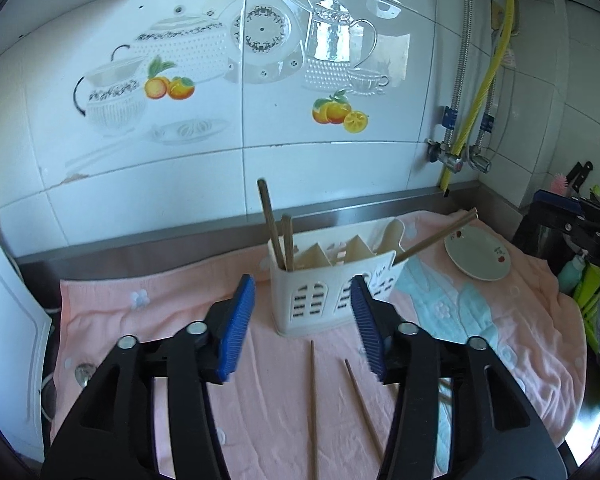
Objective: Organize utensils
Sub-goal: 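Withdraw the left tool from the caddy toward the remaining chopsticks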
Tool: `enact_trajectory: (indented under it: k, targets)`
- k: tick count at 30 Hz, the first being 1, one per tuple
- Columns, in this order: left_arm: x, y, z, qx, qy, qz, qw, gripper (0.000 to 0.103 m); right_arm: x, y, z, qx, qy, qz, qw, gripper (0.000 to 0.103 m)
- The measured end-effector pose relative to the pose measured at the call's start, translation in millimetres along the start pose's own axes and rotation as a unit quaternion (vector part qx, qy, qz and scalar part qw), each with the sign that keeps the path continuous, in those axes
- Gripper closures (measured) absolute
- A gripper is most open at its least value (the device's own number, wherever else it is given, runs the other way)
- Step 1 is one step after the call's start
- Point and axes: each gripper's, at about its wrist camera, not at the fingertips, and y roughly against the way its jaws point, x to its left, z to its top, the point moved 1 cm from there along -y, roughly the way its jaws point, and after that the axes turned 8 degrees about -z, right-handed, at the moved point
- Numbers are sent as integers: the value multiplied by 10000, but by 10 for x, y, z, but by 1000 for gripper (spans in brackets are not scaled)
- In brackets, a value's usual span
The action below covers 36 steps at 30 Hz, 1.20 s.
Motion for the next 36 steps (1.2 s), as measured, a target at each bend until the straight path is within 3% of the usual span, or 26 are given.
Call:
enact_trajectory:
  k: [10, 21, 36]
  targets:
    - [80, 154, -359, 66, 313, -30, 9995, 45, 84, 164, -566, 127, 9, 100, 9999, 58]
    - [31, 173, -781, 120, 418, -82, 9990, 30, 58, 178, -1192, 361, -241, 74, 9990, 49]
    - [-65, 224, -1240, 165, 285, 65, 9994, 7, -45, 182, -1625, 576, -426, -47, 9974, 43]
